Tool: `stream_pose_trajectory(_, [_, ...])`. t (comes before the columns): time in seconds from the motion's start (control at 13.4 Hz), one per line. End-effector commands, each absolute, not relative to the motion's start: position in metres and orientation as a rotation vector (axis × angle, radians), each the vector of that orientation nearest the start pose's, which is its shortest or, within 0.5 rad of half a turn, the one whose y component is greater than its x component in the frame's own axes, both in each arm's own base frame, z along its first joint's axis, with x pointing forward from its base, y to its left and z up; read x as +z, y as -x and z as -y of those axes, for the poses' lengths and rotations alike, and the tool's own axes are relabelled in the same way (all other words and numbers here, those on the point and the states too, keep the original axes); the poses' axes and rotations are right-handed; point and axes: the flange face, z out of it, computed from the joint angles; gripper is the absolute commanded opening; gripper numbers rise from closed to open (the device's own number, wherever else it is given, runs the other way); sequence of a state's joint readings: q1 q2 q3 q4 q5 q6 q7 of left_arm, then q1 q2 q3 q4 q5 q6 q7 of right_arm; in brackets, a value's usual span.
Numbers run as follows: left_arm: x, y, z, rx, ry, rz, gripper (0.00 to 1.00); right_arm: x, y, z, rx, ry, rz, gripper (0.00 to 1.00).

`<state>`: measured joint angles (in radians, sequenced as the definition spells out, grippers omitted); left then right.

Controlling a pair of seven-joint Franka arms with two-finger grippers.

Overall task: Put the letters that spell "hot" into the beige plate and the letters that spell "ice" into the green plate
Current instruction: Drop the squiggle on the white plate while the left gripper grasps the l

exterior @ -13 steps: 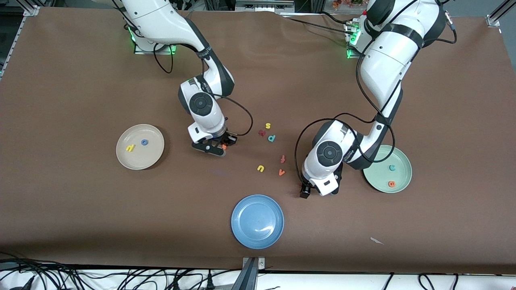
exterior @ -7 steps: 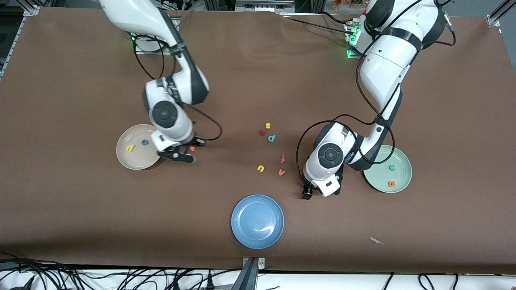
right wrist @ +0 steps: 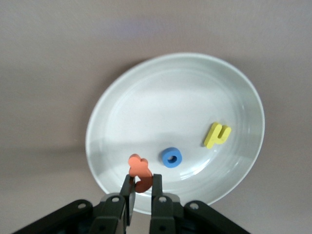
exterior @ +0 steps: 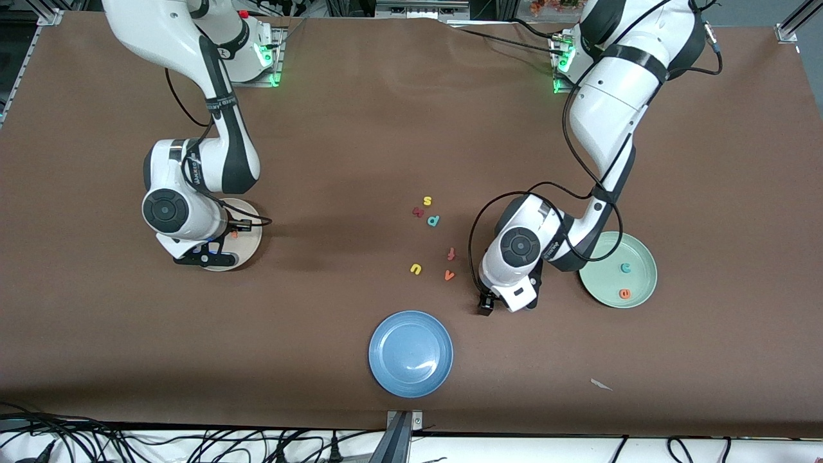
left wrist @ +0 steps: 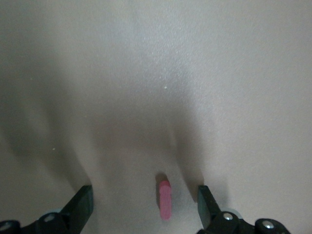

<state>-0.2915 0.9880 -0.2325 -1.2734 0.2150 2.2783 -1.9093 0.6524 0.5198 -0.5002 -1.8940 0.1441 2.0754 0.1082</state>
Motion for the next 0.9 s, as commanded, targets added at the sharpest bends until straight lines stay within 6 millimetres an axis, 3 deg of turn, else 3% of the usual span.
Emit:
stream_pose_trajectory(0.0, [0.163, -0.677, 0.338, -0.006, 2.479, 2.018, 0.88, 0.224, -0.579, -0.11, 0.409, 3.274, 0.009, 0.09])
stream_pose_trajectory(0.37, [0.163, -0.677, 0.338, -0.004, 2.484, 2.012, 0.45, 0.215, -0.574, -0.11, 0.409, 3.23, 0.005, 0.11])
stream_pose_trajectory(0.45, [0.163, -0.677, 0.338, -0.004, 2.483, 2.014, 0.44, 0.215, -0.574, -0.11, 0.411, 3.23, 0.005, 0.19])
stream_pose_trajectory(0.52, [0.163, -0.677, 0.338, -0.004, 2.484, 2.012, 0.4, 0.213, -0.574, -0.109, 0.415, 3.232, 0.005, 0.42])
stream_pose_trajectory(0.67, [0.163, -0.677, 0.338, -0.006, 2.489, 2.005, 0.33, 0.215, -0.575, -0.11, 0.408, 3.232, 0.006, 0.98])
stream_pose_trajectory(0.82, [0.162, -0.677, 0.337, -0.005, 2.49, 2.002, 0.26, 0.227, -0.581, -0.111, 0.383, 3.227, 0.005, 0.99])
